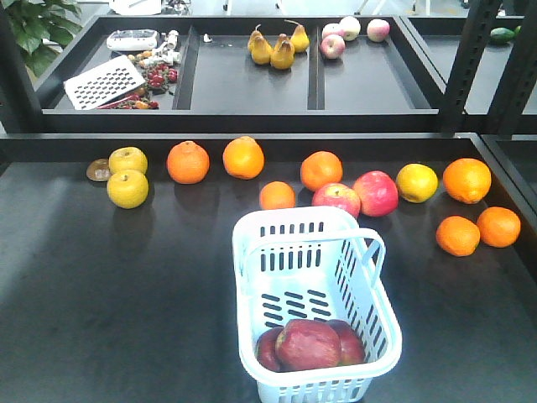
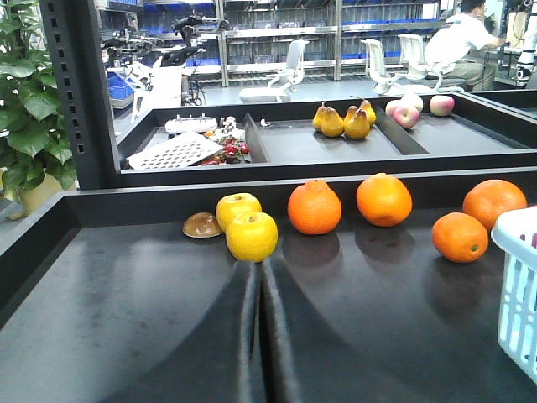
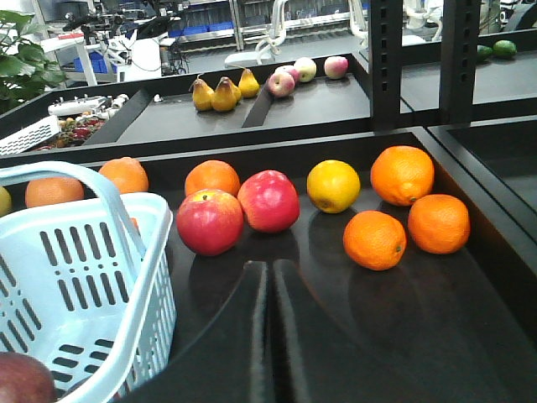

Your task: Pick three apples into basket with both arms

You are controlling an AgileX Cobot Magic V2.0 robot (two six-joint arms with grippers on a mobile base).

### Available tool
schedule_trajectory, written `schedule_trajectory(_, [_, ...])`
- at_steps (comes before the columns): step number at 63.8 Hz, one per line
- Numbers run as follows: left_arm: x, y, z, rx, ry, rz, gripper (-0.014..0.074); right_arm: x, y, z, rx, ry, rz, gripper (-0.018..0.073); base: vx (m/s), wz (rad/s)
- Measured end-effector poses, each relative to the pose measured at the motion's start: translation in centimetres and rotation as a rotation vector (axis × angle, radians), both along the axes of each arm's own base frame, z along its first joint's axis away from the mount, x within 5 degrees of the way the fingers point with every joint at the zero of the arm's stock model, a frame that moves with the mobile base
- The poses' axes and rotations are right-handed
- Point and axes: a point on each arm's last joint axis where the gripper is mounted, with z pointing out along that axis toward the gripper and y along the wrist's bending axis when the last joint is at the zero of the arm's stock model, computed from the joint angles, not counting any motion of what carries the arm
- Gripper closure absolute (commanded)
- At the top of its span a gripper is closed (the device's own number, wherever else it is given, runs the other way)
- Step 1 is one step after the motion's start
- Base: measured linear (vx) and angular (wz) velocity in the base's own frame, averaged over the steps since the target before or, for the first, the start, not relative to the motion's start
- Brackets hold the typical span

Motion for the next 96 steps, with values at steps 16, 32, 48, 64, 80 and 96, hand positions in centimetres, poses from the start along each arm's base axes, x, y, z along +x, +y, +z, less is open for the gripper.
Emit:
schedule_trajectory(16, [0.00,0.00,0.00,0.000,0.000,0.000,0.0603,0.02,0.02,0.30,0.000,-0.033,0.002,0.0566,0.00,0.00])
schedule_trajectory(32, [0.00,0.00,0.00,0.000,0.000,0.000,0.0603,0.03,0.03,0.42,0.000,-0.047,0.004,0.0566,0.00,0.00])
schedule_trajectory(48, [0.00,0.00,0.00,0.000,0.000,0.000,0.0603,0.03,0.04,0.45,0.000,-0.050,0.004,0.0566,0.00,0.00])
schedule_trajectory(64, [0.00,0.00,0.00,0.000,0.000,0.000,0.0603,0.03,0.04,0.45,0.000,-0.050,0.004,0.0566,0.00,0.00])
schedule_trajectory(80, [0.00,0.00,0.00,0.000,0.000,0.000,0.0603,0.03,0.04,0.45,0.000,-0.050,0.004,0.0566,0.00,0.00])
schedule_trajectory(96, [0.00,0.00,0.00,0.000,0.000,0.000,0.0603,0.03,0.04,0.45,0.000,-0.050,0.004,0.0566,0.00,0.00])
